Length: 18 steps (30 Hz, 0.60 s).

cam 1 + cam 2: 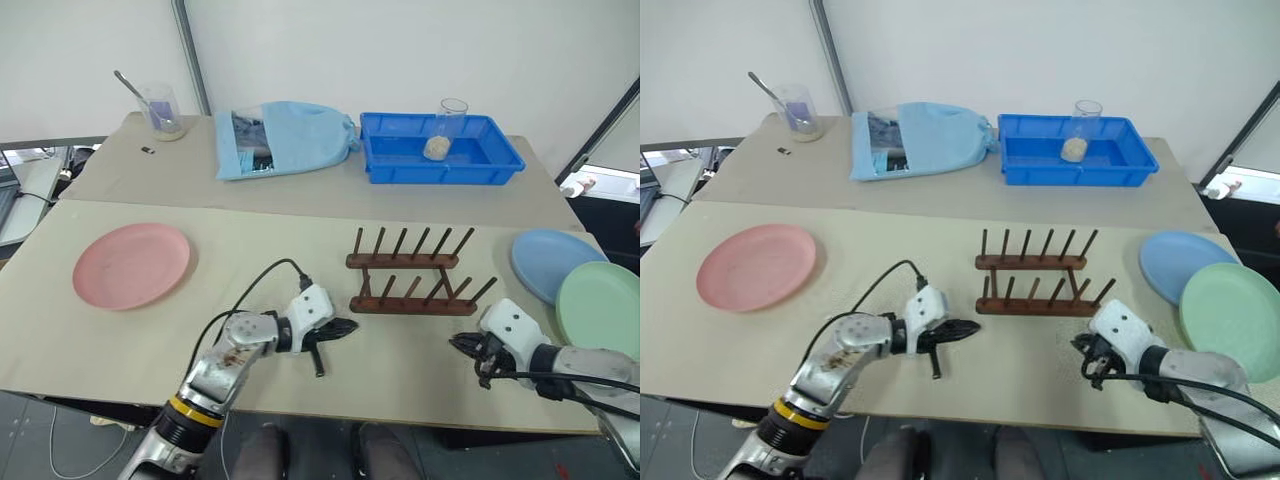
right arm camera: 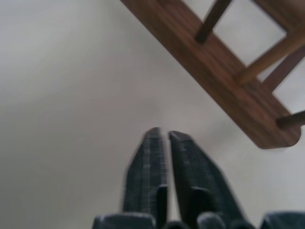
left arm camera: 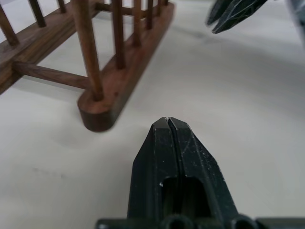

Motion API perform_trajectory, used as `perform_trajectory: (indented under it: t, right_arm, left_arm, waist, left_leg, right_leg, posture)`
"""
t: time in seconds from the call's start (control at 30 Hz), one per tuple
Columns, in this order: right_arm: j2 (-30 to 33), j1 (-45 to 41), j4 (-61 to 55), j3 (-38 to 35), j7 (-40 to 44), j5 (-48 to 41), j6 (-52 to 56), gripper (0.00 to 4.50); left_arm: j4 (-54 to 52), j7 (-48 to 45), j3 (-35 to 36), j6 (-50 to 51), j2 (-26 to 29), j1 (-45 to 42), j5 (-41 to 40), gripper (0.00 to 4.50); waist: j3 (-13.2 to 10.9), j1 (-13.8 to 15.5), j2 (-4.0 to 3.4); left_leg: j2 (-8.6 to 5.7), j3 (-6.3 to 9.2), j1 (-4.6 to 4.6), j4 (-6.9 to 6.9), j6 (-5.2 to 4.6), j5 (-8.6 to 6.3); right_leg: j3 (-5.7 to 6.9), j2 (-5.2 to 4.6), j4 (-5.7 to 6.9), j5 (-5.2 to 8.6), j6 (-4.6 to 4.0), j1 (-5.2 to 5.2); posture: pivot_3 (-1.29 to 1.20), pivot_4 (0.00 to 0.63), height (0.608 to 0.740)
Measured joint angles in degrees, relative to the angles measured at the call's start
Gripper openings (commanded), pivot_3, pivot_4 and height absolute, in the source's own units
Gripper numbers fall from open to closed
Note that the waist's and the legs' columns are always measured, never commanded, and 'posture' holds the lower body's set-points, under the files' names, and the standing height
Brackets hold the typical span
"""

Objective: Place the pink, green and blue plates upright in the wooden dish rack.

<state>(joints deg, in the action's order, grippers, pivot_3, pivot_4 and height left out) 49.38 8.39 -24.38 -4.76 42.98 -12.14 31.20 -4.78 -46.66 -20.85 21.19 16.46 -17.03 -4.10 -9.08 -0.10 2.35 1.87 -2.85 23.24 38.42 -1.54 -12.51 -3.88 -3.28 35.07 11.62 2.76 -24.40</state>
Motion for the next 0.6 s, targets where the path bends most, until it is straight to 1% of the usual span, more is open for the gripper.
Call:
perform_trajectory:
  t: [0.07, 0.3, 0.5, 0.6]
  right_arm:
    - [-1.32, -2.93, 2.76, 2.13, -0.49, 1.38, -1.49, 0.04]
    - [-4.18, -10.63, 11.59, 5.17, -1.96, 5.34, -6.5, 0.04]
    - [-5.03, -14.78, 17.43, 6.17, -2.34, 8.08, -10.09, 0.04]
    - [-5.24, -16.11, 19.5, 6.35, -2.44, 9.07, -11.22, 0.04]
  left_arm:
    - [3.24, 2.51, -0.34, -0.66, -1.53, -1.49, 1.65, 0.0]
    - [14.43, 8.25, -0.15, -5.14, -5.7, -8.75, 4.55, 0.0]
    - [21.17, 9.6, 0.06, -9.84, -7.01, -12.63, 6.07, 0.0]
    - [22.47, 9.68, 0.08, -11.03, -7.55, -13.09, 6.18, 0.0]
  waist:
    - [0.0, -0.33, -0.01]
    - [0.01, -0.61, -0.01]
    - [0.01, -0.59, -0.01]
    - [0.01, -0.6, -0.01]
  left_leg:
    - [0.01, 0.01, -0.03, 0.0, 0.0, 0.0]
    - [-0.04, 0.01, 0.01, 0.14, 0.0, 0.0]
    - [-0.06, 0.0, 0.05, 0.15, -0.01, 0.0]
    - [-0.06, -0.02, 0.05, 0.18, 0.0, 0.0]
  right_leg:
    - [0.0, 0.03, 0.01, -0.01, 0.0, 0.03]
    - [-0.03, 0.0, 0.0, -0.12, 0.1, 0.07]
    - [-0.04, 0.0, -0.03, -0.24, 0.26, 0.07]
    - [-0.06, -0.01, -0.03, -0.24, 0.25, 0.07]
  posture:
    - [0.0, 0.15, 0.74]
    - [0.0, 0.15, 0.74]
    - [0.0, 0.15, 0.74]
    - [0.0, 0.15, 0.74]
